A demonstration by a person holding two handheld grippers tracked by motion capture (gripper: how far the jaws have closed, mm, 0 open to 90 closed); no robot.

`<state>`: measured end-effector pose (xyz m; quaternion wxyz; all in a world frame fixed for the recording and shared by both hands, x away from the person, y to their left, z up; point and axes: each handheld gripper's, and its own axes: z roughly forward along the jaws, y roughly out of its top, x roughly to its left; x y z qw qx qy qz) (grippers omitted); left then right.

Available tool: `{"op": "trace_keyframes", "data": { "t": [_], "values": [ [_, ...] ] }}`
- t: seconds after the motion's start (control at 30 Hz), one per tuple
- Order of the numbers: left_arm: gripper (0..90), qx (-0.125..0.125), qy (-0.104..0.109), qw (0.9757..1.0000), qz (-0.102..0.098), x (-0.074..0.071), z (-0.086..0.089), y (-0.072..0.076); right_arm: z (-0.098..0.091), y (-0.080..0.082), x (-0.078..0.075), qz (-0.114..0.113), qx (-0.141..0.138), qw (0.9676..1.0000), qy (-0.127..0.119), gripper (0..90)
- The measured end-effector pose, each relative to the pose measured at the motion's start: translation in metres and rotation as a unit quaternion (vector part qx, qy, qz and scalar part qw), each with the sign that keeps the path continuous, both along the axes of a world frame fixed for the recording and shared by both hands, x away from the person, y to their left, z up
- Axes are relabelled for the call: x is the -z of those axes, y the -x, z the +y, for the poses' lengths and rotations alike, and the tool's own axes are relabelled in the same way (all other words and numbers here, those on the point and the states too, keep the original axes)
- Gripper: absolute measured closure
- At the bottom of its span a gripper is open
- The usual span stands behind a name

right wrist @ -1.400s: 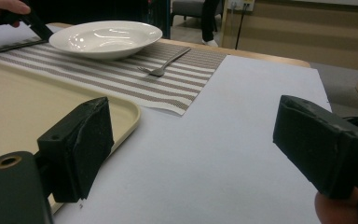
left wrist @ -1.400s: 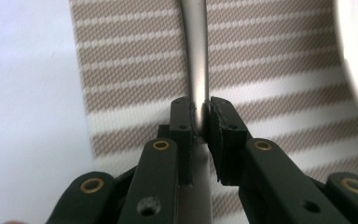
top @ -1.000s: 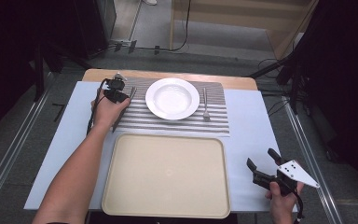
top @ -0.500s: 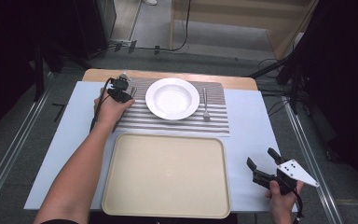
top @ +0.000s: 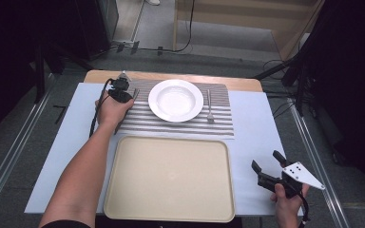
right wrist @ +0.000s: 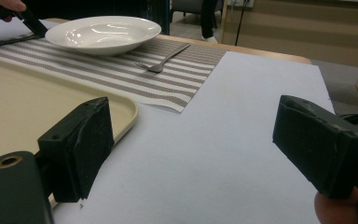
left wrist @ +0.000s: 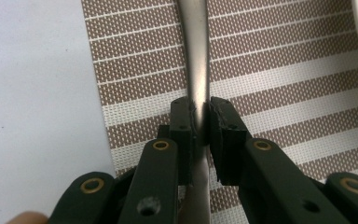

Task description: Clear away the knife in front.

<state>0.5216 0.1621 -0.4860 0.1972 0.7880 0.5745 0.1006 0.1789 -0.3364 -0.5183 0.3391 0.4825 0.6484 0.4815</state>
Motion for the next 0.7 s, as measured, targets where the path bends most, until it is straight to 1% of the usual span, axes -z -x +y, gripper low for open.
{"op": "trace_keyframes", "data": {
  "t": [0.1, 0.17, 0.23, 0.3, 0.43, 0.5, 0.57, 0.6, 0.7],
  "values": [
    [79.2, 0.003, 0.002, 1.0000, -0.001, 0.000, 0.001, 0.000, 0.001, -0.001, 0.000, 0.001, -0.002, 1.0000, 0.000, 12.8],
    [79.2, 0.004, 0.011, 0.9999, 0.000, 0.000, 0.004, 0.000, 0.001, -0.002, 0.000, -0.001, -0.003, 1.0000, 0.003, 12.8],
    [79.2, 0.003, 0.011, 0.9999, -0.001, -0.001, 0.005, 0.000, 0.001, -0.001, 0.000, 0.000, 0.000, 1.0000, 0.001, 12.8],
    [79.2, 0.006, 0.019, 0.9998, 0.002, -0.003, 0.009, 0.000, 0.000, -0.001, 0.000, -0.001, 0.000, 1.0000, 0.001, 12.8],
    [79.2, 0.010, 0.022, 0.9997, -0.008, -0.009, 0.013, 0.003, -0.003, -0.002, 0.001, 0.001, 0.003, 1.0000, -0.003, 12.9],
    [79.2, 0.015, 0.025, 0.9995, -0.008, -0.011, 0.014, 0.005, -0.002, -0.002, 0.001, 0.001, 0.001, 1.0000, -0.001, 12.9],
    [79.2, 0.015, 0.024, 0.9996, -0.008, -0.010, 0.015, 0.006, -0.002, -0.002, 0.001, 0.001, 0.001, 1.0000, 0.000, 12.9],
    [79.0, 0.017, 0.029, 0.9994, -0.003, -0.008, 0.015, 0.007, -0.001, -0.002, 0.001, 0.000, 0.000, 1.0000, 0.002, 12.9],
    [78.8, 0.018, 0.033, 0.9993, -0.006, -0.001, 0.015, 0.010, 0.000, -0.002, 0.000, 0.001, 0.000, 1.0000, 0.001, 12.9]
  ]
}}
